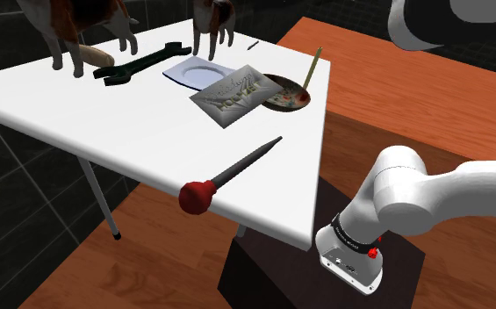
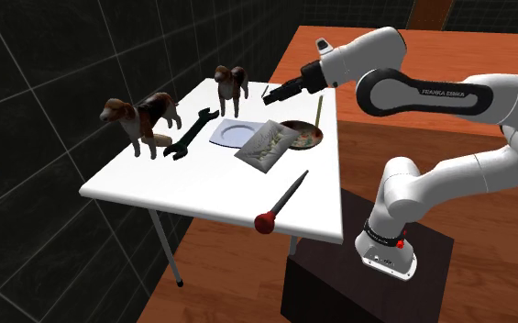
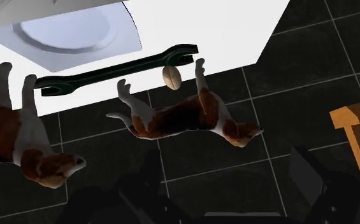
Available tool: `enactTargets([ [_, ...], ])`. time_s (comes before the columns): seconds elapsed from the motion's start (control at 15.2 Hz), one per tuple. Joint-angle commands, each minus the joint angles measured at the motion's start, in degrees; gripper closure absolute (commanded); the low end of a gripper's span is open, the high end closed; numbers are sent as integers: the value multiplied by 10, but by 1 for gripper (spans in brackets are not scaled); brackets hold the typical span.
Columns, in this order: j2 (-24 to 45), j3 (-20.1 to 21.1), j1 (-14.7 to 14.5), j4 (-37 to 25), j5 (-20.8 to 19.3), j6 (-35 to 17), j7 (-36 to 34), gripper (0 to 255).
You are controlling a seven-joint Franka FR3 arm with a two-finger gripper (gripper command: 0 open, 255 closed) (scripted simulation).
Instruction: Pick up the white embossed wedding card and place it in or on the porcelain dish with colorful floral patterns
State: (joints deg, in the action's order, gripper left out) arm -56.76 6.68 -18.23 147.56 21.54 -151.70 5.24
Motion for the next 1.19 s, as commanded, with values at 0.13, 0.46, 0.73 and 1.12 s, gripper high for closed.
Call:
enactTargets([
  [0.13, -44, -24, 10, -29, -27, 209, -22, 0],
  [0.46, -52, -62, 8, -97, -58, 438, -42, 0],
  [0.73, -46, -54, 6, -71, -52, 406, -40, 0],
  [1.12, -39, -46, 4, -50, -45, 377, -38, 0],
])
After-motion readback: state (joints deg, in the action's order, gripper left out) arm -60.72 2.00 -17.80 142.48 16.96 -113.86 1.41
